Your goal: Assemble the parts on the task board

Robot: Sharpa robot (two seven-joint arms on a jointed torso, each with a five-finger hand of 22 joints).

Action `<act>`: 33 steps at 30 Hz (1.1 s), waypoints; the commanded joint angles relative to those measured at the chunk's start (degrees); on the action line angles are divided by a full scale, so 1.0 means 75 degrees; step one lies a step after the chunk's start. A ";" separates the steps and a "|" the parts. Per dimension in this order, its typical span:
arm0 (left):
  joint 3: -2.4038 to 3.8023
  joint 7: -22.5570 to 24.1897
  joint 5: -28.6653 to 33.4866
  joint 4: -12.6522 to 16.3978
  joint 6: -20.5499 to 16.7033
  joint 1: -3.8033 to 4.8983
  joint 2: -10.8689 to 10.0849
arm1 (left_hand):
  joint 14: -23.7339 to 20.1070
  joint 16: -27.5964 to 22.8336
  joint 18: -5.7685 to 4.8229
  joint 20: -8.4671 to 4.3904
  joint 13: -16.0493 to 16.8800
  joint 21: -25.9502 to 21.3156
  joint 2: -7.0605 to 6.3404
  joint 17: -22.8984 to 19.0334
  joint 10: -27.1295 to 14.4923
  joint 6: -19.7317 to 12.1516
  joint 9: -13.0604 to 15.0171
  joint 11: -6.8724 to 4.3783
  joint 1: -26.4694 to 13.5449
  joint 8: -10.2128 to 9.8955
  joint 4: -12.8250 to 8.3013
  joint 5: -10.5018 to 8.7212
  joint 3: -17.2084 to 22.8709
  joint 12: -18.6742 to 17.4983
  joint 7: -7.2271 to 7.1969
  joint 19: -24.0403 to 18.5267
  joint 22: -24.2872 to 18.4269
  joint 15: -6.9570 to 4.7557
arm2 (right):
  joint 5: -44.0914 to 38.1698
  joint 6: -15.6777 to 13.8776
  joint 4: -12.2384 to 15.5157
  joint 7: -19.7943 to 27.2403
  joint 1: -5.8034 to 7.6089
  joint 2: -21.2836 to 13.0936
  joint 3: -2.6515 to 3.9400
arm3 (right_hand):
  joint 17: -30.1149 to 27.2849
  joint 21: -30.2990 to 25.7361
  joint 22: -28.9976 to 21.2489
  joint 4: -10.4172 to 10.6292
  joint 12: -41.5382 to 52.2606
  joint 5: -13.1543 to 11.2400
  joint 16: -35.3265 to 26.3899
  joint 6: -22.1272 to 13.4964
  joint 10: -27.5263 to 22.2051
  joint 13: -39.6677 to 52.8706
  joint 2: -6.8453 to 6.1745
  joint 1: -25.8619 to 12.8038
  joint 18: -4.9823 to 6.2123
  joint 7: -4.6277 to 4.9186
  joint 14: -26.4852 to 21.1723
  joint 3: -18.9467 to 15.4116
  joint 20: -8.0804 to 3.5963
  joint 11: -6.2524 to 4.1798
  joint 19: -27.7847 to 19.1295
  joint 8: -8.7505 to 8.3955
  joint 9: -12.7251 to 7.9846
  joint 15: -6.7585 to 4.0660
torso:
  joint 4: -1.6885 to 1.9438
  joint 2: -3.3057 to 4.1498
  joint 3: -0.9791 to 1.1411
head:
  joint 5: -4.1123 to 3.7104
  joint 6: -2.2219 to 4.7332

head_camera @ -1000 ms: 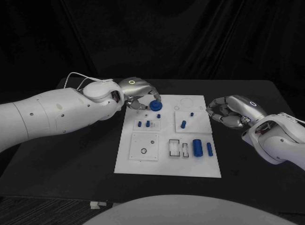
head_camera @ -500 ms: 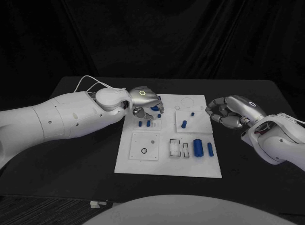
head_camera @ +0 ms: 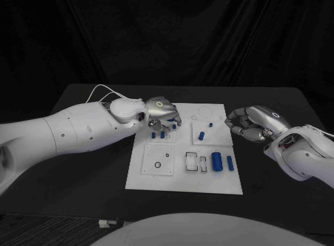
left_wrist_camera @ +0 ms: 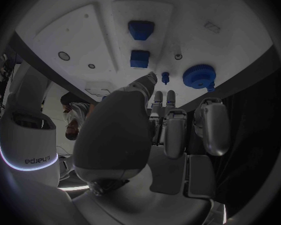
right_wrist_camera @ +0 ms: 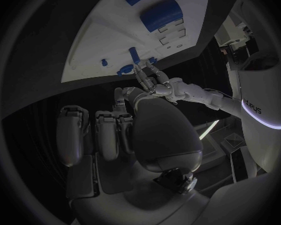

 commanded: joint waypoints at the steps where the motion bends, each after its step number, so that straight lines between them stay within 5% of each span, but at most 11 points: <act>1: 0.0009 -0.0078 -0.0062 -0.0029 -0.0193 -0.0018 0.0056 | 0.0101 -0.0041 0.0059 0.0019 0.0005 -0.0036 -0.0005 0.0467 0.0058 0.0042 -0.0010 -0.0005 -0.0064 -0.0022 -0.0001 0.0030 0.0057 -0.0027 -0.0012 -0.0051 0.1377 0.0069 | -0.0020 0.0026 -0.0003 -0.0027 -0.0019 -0.0007 0.0004 | 0.1972 0.0008 0.1702 -0.0016 0.0019 0.0031 -0.0004 0.0053 0.0785 0.2010 -0.0019 -0.0003 -0.0012 0.0009 0.0811 -0.0010 0.0031 0.0054 0.0379 0.0017 0.0005 0.0043 | 0.0001 -0.0006 0.0006 | -0.0005 -0.0002; 16: 0.0010 -0.0211 -0.0063 -0.0388 0.0040 -0.0039 0.0362 | 0.0059 -0.0057 0.0070 0.0067 -0.0014 -0.0103 0.0025 0.0403 0.0282 0.0298 -0.0062 0.0036 -0.0140 0.0068 -0.0182 0.0318 0.0538 -0.0100 0.0075 -0.0065 0.1374 0.0111 | -0.0020 0.0137 -0.0053 -0.0099 -0.0040 0.0016 0.0004 | 0.1964 0.0001 0.1699 -0.0014 0.0019 0.0037 -0.0009 0.0053 0.0785 0.2010 -0.0017 -0.0008 -0.0010 0.0007 0.0809 -0.0007 0.0031 0.0056 0.0376 0.0014 0.0003 0.0043 | 0.0002 -0.0009 0.0005 | -0.0017 -0.0002; 33: 0.0011 -0.0192 -0.0063 -0.0724 0.0353 -0.0174 0.0649 | 0.0039 -0.0067 0.0077 0.0052 0.0004 -0.0138 -0.0029 0.0361 0.0638 0.0552 0.0046 -0.0037 -0.0333 0.0258 -0.0288 0.0244 0.0743 -0.0095 0.0214 -0.0069 0.1370 0.0075 | -0.0020 0.0152 -0.0069 -0.0108 -0.0053 0.0030 0.0003 | 0.1960 -0.0025 0.1690 -0.0010 0.0019 0.0045 -0.0012 0.0052 0.0785 0.2010 -0.0004 -0.0011 -0.0003 0.0006 0.0808 0.0003 0.0031 0.0057 0.0364 0.0007 0.0000 0.0043 | 0.0002 -0.0006 0.0005 | -0.0022 -0.0002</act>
